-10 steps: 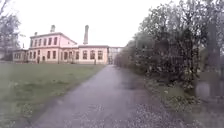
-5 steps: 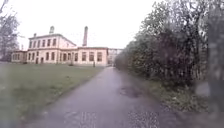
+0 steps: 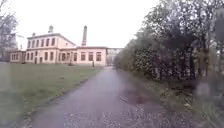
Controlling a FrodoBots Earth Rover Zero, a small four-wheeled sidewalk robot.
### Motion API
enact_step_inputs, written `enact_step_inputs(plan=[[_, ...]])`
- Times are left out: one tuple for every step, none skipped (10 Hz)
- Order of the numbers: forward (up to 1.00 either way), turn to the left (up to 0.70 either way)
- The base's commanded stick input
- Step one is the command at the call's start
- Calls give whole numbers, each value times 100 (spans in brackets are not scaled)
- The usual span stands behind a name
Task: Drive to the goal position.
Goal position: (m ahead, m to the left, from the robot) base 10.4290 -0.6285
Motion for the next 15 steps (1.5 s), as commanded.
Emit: enact_step_inputs(plan=[[85, 0], [85, 0], [85, 0], [85, 0], [85, 0], [85, 0], [85, 0], [85, 0], [85, 0], [85, 0], [85, 0], [85, 0], [85, 0], [85, 0], [85, 0]])
